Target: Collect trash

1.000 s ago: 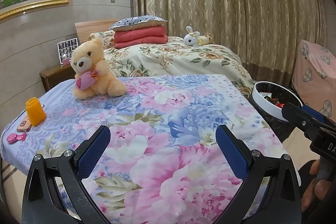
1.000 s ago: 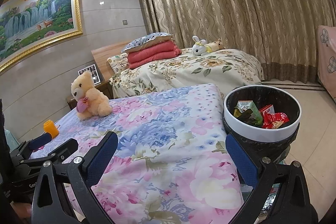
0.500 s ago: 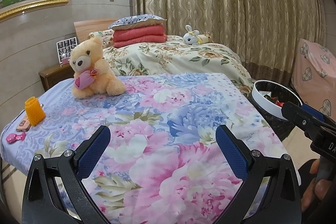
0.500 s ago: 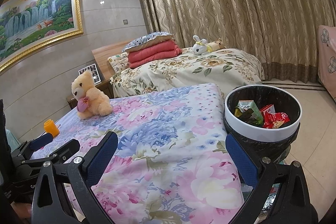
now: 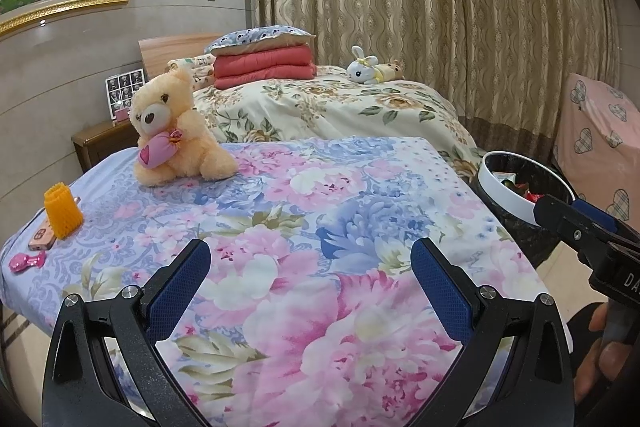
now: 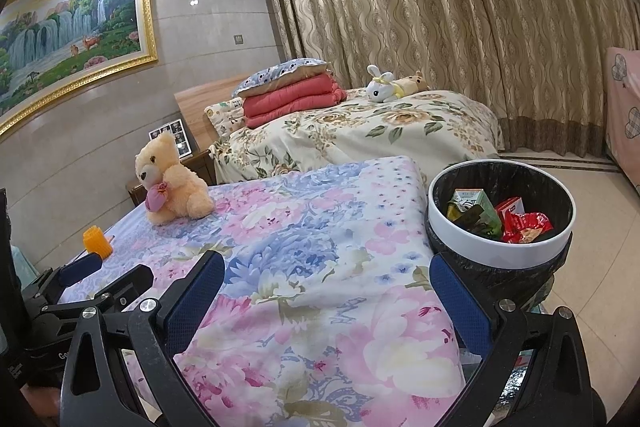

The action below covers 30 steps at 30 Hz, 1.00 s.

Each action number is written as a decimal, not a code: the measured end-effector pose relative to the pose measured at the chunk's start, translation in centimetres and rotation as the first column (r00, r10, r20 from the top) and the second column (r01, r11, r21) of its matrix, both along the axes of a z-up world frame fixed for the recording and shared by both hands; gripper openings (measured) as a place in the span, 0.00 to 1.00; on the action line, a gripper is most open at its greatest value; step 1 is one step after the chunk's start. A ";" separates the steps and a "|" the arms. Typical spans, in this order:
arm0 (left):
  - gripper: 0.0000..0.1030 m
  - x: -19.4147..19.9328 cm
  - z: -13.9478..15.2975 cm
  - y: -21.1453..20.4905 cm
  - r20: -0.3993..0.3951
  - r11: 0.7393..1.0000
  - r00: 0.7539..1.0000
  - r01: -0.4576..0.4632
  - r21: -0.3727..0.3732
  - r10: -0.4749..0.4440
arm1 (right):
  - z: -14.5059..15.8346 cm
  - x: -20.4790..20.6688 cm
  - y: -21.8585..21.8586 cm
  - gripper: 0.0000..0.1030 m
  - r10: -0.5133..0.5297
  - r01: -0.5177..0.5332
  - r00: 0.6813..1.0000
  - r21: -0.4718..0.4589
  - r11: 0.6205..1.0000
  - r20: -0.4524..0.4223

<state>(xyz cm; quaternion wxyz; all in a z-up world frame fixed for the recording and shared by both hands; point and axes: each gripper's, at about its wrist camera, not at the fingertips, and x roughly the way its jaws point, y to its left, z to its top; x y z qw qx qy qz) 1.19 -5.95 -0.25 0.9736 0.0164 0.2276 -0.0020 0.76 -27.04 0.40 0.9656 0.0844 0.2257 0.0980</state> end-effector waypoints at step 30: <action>1.00 0.8 -0.3 -0.2 -0.017 1.000 1.000 0.012 -0.004 -0.012 | -0.6 0.7 -0.2 1.00 -0.009 0.009 0.999 0.004 1.000 -0.036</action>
